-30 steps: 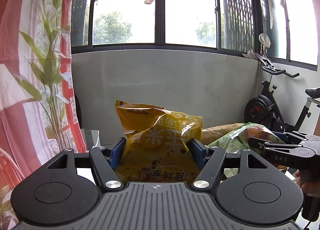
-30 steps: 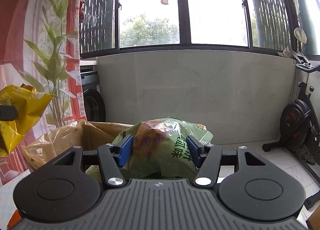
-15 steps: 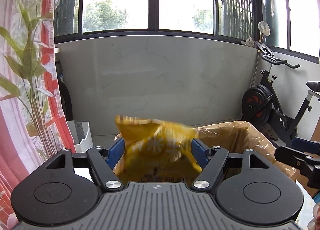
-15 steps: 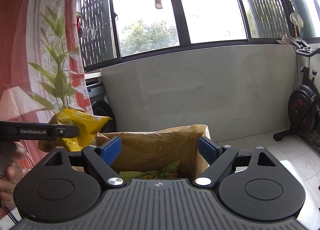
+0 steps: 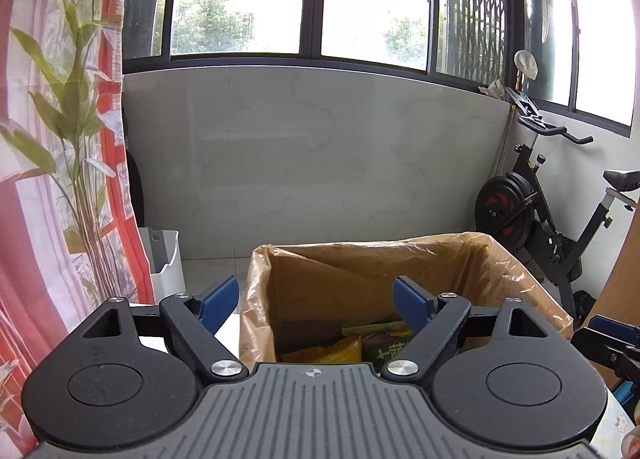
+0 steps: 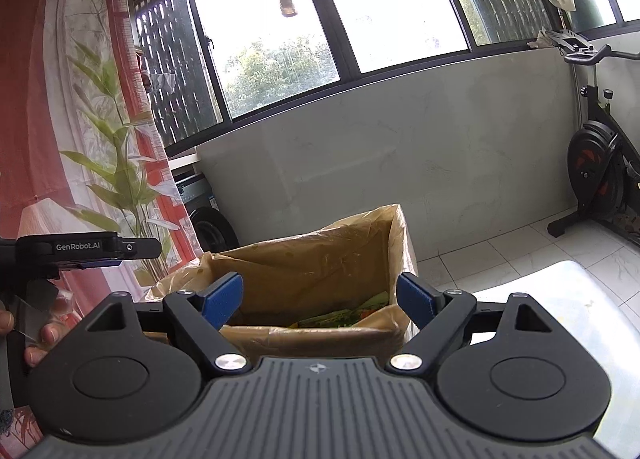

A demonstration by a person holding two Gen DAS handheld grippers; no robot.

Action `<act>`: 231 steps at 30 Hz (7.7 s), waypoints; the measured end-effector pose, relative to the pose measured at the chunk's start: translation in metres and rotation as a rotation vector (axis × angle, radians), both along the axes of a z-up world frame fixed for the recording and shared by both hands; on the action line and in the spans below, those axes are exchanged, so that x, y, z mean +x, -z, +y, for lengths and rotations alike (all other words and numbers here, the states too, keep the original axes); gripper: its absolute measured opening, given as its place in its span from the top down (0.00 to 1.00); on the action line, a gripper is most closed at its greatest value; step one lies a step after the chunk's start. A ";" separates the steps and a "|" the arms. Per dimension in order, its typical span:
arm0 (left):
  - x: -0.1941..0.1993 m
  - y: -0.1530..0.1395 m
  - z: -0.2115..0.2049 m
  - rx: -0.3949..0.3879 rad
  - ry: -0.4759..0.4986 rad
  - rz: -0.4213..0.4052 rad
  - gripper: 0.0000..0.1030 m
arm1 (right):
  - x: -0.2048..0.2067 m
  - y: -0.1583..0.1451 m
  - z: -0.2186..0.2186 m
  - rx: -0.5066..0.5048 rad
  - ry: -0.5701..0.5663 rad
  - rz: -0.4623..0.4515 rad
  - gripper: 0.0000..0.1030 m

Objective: Organize snacks
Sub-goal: 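Open both tools to drop the bags into the box, then grasp the orange chip bag with the left tool while the right tool grasps the bread packet, then lift both packets and carry them over the box, then open both tools to drop the packets into the box, then grasp the green-and-white snack bag with the left tool while the right tool reaches the red pouch, then close the right tool on the red meat pouch while the left tool holds its bag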

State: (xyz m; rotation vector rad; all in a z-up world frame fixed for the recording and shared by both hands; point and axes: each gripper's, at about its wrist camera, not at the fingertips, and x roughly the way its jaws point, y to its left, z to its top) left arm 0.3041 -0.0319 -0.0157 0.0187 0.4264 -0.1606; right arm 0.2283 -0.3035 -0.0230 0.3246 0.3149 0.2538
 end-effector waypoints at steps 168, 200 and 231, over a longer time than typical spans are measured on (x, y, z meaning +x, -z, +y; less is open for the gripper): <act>-0.058 0.072 0.028 -0.086 0.043 0.071 0.19 | -0.017 0.043 0.035 -0.175 -0.041 0.018 0.14; -0.057 0.193 -0.016 -0.047 0.114 0.437 0.26 | -0.045 0.144 0.005 -0.174 0.039 0.327 0.17; -0.087 0.160 -0.005 -0.124 0.097 0.261 0.31 | -0.031 0.157 0.015 -0.110 -0.024 0.447 0.26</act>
